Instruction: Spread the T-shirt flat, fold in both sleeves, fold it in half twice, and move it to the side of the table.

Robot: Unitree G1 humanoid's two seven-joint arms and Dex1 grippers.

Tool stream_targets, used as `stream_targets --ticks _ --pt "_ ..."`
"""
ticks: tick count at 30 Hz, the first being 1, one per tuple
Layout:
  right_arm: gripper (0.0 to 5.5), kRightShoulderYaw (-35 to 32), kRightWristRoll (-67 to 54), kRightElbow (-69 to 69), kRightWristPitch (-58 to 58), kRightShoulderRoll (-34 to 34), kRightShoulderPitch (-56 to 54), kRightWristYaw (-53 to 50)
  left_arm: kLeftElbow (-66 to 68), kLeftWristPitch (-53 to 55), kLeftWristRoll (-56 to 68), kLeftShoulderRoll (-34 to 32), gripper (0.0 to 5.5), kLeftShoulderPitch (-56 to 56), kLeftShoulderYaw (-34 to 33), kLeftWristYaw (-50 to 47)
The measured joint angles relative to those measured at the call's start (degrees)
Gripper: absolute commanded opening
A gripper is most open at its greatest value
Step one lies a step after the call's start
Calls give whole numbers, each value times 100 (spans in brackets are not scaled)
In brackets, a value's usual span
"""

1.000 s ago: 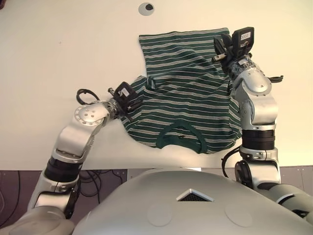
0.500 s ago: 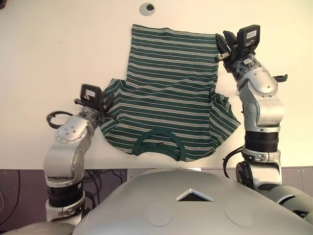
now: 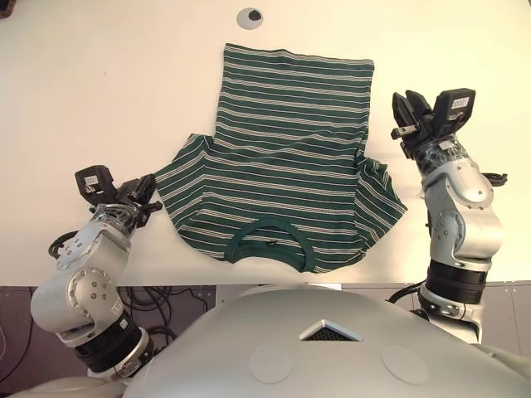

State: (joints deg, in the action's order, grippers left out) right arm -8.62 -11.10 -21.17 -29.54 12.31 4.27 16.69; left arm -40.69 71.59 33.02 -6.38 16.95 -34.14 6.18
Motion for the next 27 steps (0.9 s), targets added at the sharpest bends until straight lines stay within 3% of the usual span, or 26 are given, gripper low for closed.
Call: stream_targets --ticks 4,12,22,27 --pt "105 35 29 -12 -4 0 6 -59 161 250 184 59 288 -166 -45 -26" --pt "105 178 28 65 -9 21 -154 -4 465 -462 -94 135 162 -116 469 -180" --pt "105 204 29 154 -3 192 -303 34 -53 -570 -99 23 16 -192 925 -317" --pt "105 204 25 155 0 192 -322 -6 -500 -506 -146 -201 3 -288 1466 -314"
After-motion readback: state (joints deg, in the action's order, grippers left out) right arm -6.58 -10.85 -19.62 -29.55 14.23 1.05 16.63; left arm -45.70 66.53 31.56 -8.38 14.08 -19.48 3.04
